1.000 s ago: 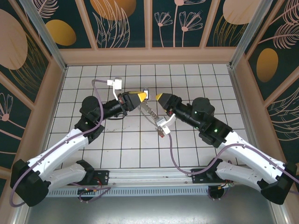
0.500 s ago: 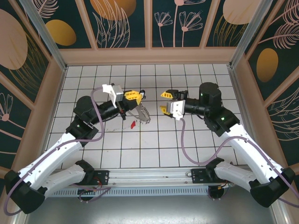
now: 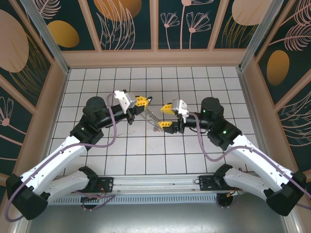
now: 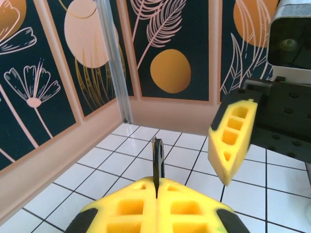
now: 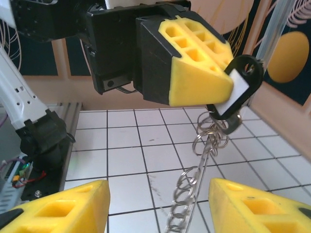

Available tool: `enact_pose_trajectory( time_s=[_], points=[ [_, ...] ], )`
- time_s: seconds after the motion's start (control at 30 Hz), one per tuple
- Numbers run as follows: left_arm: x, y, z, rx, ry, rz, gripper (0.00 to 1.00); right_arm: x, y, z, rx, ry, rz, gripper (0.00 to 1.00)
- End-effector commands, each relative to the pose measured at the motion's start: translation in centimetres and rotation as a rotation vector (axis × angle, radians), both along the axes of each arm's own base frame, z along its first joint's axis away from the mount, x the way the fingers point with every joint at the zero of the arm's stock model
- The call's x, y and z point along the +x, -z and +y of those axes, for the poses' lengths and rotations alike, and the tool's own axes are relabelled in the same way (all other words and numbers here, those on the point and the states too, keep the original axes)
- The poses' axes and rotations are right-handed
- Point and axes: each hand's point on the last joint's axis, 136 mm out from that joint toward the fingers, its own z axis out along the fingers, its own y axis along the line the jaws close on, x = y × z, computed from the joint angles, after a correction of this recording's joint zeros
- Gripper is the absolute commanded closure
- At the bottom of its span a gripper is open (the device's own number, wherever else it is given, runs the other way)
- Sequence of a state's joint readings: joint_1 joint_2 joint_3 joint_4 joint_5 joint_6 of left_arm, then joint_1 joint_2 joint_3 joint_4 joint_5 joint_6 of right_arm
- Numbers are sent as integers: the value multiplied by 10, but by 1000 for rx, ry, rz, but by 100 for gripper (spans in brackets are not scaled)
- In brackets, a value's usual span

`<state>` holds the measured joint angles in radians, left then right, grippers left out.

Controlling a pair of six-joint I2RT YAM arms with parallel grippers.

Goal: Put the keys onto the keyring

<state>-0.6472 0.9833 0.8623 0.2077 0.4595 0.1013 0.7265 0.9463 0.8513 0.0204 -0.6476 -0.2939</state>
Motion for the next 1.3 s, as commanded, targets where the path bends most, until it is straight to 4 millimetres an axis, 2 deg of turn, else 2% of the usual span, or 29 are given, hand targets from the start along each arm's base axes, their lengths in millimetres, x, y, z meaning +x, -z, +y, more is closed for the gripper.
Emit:
enact_pose_trajectory(
  time_s=[0.0,0.2,0.33,0.47,0.63,0.77,0.87,0.93,1.03,1.27],
  points=[
    [4,-21,3,-41,-35,-43,100,16,25,5,-47,107,139,44],
    [5,-15,4,-61,-40,10,100,22,58,22,-118,172,131,45],
    [2,-12,7,-85,-43,27,100,40,71,20,-160,265,52,44],
    [-1,-9,7,-97,-31,38,100,54,73,9,-179,344,-80,42],
    [2,-9,7,-130,-39,77,100,42,71,0,-182,249,-227,39],
    [17,0,13,-214,-121,173,100,34,73,-4,-155,198,-161,39],
    [29,18,18,-241,-187,225,100,29,83,-8,-150,196,-123,39],
    [33,31,18,-254,-199,257,100,31,86,-15,-138,236,-108,39],
    [32,43,2,-271,-119,296,100,34,89,-29,-114,308,-112,39],
    [39,49,-33,-308,-70,320,100,56,71,-83,-21,550,-98,39]
  ],
)
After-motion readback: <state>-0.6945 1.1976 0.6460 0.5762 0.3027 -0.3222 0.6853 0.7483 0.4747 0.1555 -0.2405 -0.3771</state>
